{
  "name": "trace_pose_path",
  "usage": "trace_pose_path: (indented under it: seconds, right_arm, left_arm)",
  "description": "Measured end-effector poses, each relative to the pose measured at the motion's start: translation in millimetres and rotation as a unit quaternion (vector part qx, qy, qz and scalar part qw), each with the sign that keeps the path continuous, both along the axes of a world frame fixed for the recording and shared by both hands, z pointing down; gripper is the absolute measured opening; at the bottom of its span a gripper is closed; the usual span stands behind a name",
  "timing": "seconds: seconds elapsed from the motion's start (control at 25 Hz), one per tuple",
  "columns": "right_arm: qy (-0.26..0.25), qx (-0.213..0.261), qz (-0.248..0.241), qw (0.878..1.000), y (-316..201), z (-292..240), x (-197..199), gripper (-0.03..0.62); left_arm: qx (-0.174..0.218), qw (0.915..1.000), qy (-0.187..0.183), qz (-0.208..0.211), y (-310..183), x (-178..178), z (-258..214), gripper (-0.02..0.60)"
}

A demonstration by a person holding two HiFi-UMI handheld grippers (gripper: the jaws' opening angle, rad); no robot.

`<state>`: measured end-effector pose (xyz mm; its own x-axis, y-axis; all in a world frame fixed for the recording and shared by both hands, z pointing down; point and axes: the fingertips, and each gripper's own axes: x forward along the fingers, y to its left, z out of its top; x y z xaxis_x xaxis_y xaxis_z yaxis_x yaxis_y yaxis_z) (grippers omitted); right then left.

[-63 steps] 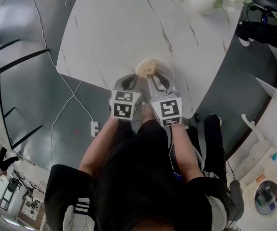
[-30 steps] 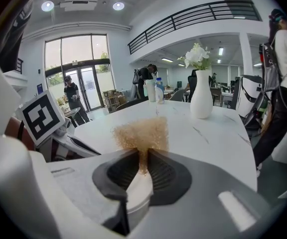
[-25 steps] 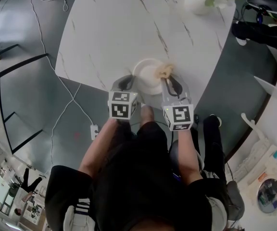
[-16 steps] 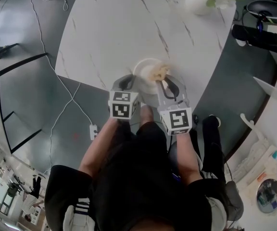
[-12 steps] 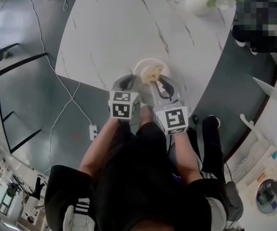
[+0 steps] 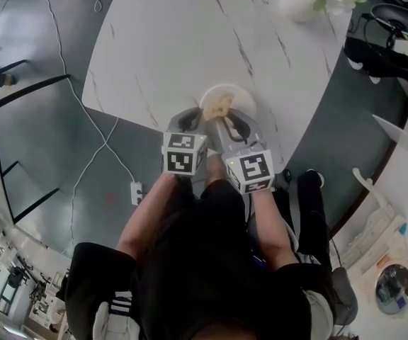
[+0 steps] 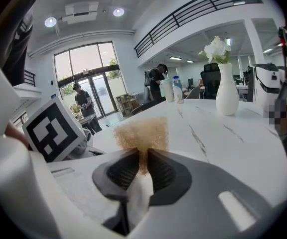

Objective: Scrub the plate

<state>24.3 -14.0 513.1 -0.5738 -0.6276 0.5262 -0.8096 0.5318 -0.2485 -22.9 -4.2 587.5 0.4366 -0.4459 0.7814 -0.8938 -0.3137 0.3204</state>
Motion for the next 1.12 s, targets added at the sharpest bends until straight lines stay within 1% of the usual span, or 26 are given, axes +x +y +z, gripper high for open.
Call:
trace_pose_path:
  seconds: [0.32,0.56,0.72,1.12]
  right_arm:
    - [-0.009,-0.028,-0.004,1.0,9,18,-11,0.055]
    - [-0.005,-0.031,-0.004,0.999,10,24,-9,0.055]
    - [0.001,-0.032,-0.001,0.999,13,25,-6,0.055]
    - [0.004,-0.031,0.019,0.999,16,26,12,0.055]
  left_arm:
    - [-0.001,1.0,0.007,-0.006,2,-1,2,0.048]
    - [0.005,0.9999,0.01,-0.012,0,0,0,0.048]
    - [-0.003,0.9998,0.014,-0.012,2,-1,1,0.048]
    - [0.0,0.9999,0.012,-0.01,3,0,1,0.048]
